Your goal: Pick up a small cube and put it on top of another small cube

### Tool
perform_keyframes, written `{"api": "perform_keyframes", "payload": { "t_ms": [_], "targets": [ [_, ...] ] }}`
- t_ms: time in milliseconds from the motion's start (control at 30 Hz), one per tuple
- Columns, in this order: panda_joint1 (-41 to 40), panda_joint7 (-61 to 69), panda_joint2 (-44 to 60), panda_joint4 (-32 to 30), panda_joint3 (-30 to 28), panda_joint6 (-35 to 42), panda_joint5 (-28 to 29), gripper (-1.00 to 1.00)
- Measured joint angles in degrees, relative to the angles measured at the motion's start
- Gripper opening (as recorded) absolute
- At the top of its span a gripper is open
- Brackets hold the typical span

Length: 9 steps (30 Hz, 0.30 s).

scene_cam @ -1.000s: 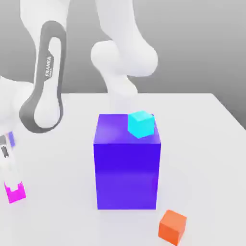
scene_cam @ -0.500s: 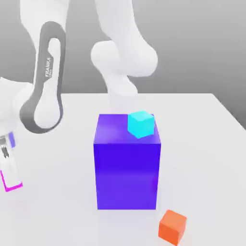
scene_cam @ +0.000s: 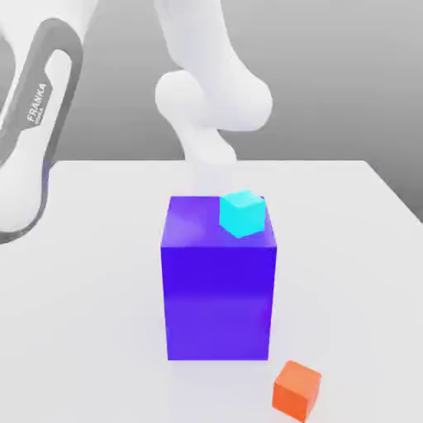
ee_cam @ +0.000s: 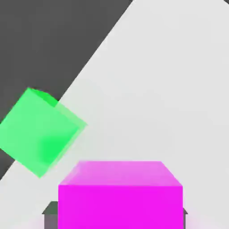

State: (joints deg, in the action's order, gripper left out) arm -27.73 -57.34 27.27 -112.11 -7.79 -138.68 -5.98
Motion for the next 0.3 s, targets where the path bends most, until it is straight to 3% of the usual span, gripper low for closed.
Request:
{"api": "perform_keyframes", "payload": {
  "t_ms": [67, 167, 200, 300],
  "targets": [
    [1.0, -0.5, 1.7, 3.9, 0.4, 1.9, 0.4, -1.0],
    [1.2, -0.2, 6.9, 5.9, 1.0, -1.4, -0.3, -1.0],
    [1.1, 0.0, 8.4, 6.1, 1.1, -2.6, -0.5, 1.0],
    [1.1, 0.0, 8.4, 6.1, 1.1, -2.6, -0.5, 1.0]
  ]
}}
